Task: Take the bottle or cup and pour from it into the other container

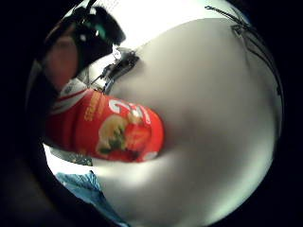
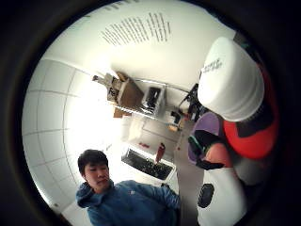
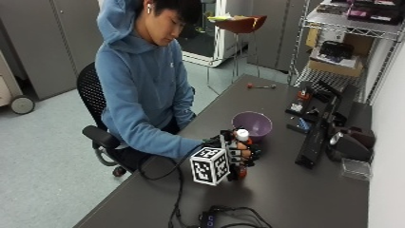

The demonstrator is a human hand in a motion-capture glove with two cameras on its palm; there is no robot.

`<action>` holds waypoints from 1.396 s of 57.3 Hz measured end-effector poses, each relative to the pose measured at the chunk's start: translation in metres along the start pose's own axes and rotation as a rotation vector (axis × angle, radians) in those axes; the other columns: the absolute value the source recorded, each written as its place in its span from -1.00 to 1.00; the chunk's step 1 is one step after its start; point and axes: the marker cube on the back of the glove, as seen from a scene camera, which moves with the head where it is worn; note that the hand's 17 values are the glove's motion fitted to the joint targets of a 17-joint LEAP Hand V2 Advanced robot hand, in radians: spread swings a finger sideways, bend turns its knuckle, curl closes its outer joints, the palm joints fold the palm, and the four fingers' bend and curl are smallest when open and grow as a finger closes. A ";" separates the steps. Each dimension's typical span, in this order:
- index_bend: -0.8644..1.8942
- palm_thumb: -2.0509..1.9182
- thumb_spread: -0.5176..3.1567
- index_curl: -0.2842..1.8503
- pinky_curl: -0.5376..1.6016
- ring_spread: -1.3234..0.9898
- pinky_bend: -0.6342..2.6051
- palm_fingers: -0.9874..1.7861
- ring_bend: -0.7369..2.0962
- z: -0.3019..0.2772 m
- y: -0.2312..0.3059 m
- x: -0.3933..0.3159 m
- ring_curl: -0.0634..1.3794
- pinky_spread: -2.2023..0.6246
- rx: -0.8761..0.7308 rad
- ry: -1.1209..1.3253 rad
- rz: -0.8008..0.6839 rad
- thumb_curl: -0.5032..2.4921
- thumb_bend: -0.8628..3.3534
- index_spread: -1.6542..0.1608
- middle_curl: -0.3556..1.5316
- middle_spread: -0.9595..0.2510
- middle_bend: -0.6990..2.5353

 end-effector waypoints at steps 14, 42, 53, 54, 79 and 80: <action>-0.24 0.59 -0.38 -0.54 -0.19 0.10 -0.30 0.36 0.01 0.014 -0.004 0.002 -0.42 0.64 0.126 -0.020 -0.021 -0.32 -0.58 0.65 -0.19 0.61 -0.31; -0.28 0.62 -0.60 -0.45 -0.17 0.03 -0.36 0.45 -0.08 0.038 -0.008 -0.040 -0.33 0.53 0.022 0.176 -0.085 -0.23 -0.60 0.69 -0.13 0.52 -0.38; -0.29 0.62 -0.61 -0.45 -0.16 0.03 -0.37 0.47 -0.09 0.051 -0.013 -0.067 -0.30 0.52 -0.104 0.444 -0.170 -0.22 -0.61 0.69 -0.11 0.52 -0.39; -0.29 0.62 -0.61 -0.45 -0.16 0.03 -0.37 0.47 -0.10 0.053 -0.014 -0.070 -0.30 0.52 -0.116 0.460 -0.171 -0.22 -0.61 0.69 -0.11 0.52 -0.39; -0.28 0.61 -0.63 -0.44 -0.15 0.02 -0.39 0.49 -0.12 0.097 -0.042 -0.123 -0.26 0.51 -0.547 1.170 -0.189 -0.19 -0.61 0.70 -0.07 0.51 -0.41; -0.28 0.61 -0.63 -0.44 -0.15 0.02 -0.39 0.49 -0.12 0.100 -0.043 -0.124 -0.26 0.51 -0.565 1.201 -0.192 -0.19 -0.61 0.70 -0.07 0.51 -0.41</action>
